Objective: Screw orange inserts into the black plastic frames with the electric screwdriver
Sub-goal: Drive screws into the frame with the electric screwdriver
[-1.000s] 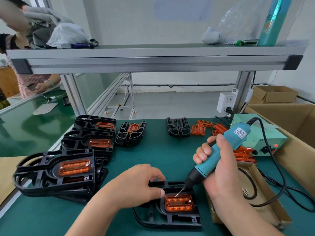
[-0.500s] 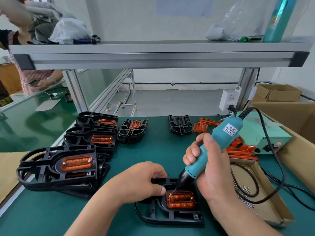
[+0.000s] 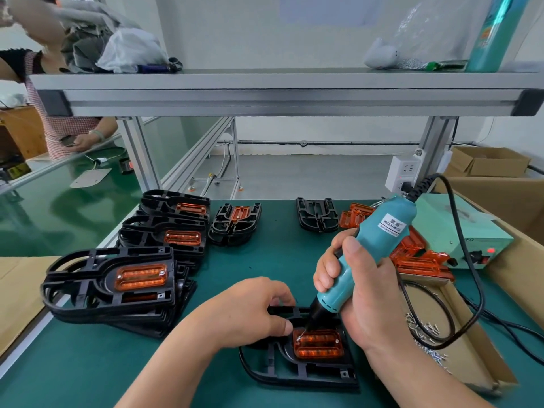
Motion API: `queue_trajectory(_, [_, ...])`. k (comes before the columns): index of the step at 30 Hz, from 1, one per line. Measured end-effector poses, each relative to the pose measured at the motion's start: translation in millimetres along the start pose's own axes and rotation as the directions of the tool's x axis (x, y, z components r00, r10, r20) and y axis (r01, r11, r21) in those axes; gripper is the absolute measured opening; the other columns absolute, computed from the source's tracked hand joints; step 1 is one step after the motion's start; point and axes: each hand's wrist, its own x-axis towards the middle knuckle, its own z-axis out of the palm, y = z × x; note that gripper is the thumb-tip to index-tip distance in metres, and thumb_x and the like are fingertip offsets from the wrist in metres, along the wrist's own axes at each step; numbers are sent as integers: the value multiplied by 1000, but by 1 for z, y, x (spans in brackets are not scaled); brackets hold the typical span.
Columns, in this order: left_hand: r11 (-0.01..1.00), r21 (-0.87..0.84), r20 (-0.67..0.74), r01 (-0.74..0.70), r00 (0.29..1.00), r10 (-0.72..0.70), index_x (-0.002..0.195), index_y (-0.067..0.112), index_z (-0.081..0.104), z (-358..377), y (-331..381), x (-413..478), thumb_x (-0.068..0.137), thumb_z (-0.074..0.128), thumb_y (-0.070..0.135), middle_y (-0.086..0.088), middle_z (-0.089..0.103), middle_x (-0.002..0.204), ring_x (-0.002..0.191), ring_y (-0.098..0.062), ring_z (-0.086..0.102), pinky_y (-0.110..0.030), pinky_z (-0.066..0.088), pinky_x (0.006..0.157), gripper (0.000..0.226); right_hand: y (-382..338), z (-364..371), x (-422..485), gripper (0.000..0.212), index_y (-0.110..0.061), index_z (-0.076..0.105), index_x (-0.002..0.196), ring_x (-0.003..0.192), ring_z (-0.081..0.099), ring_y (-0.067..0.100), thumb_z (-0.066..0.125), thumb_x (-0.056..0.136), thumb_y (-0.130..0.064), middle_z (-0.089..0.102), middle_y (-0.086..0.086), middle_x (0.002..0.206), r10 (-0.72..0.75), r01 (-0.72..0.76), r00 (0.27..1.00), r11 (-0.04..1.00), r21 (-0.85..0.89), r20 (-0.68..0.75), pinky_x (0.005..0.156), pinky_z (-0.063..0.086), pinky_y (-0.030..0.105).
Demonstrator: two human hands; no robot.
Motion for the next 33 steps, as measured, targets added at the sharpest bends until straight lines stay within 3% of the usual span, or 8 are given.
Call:
queue_trajectory(4, [1000,-17,5,13,1000,-12,123,41,65,-1,4,-2,88,77,43,17,63,122,102,11,54,-24,46,94,38,1,5,2,29,-16,60,94,57,50,26,77,95,-39,52,10,69,-8,31,981,993,-118,192,59,46,38])
queue_trajectory(8, [999,-40,14,7,1000,-6,93,47,60,-3,9,-4,89,77,36,20,65,98,89,12,57,-21,45,83,20,2,15,1,34,-12,60,96,60,53,28,72,102,-43,56,12,67,-8,98,945,961,-260,327,64,48,40])
queue_trajectory(10, [998,-58,14,-2,1000,2,89,52,57,-5,10,-6,89,77,35,19,68,104,97,5,61,-24,48,87,26,2,19,0,30,-13,61,97,60,55,29,69,103,-42,56,12,66,-14,127,934,947,-296,358,65,49,38])
queue_trajectory(12, [997,-74,11,5,1000,-5,95,53,59,-6,12,-7,89,76,37,21,68,111,104,2,62,-27,50,91,24,2,22,0,30,-12,60,95,59,54,29,69,104,-39,57,12,65,-6,134,928,938,-320,371,65,49,37])
queue_trajectory(15, [995,-99,8,7,1000,-6,94,48,62,-5,12,-8,87,76,36,30,67,95,92,11,61,-23,51,84,21,2,27,2,26,-8,59,93,59,52,26,67,102,-31,55,13,64,37,110,920,931,-348,390,64,48,37])
queue_trajectory(19, [995,-95,6,21,1000,-21,101,33,65,-5,14,-8,85,76,35,14,71,94,91,-6,66,-36,58,89,19,3,32,3,27,-6,59,92,59,49,25,68,99,-31,52,18,64,67,77,916,938,-338,395,64,46,38])
queue_trajectory(25, [996,-89,11,19,1000,-18,101,31,65,-6,13,-8,84,76,35,11,71,97,94,-11,67,-41,58,90,20,4,31,2,35,1,56,88,59,48,26,68,100,-30,50,21,63,64,79,913,941,-328,403,64,45,37])
queue_trajectory(33, [994,-104,9,22,1000,-21,97,42,62,-6,13,-9,87,77,37,22,67,96,90,6,61,-22,50,79,19,5,30,5,33,0,54,86,57,46,31,68,99,-27,48,22,61,63,59,925,950,-306,374,63,45,39])
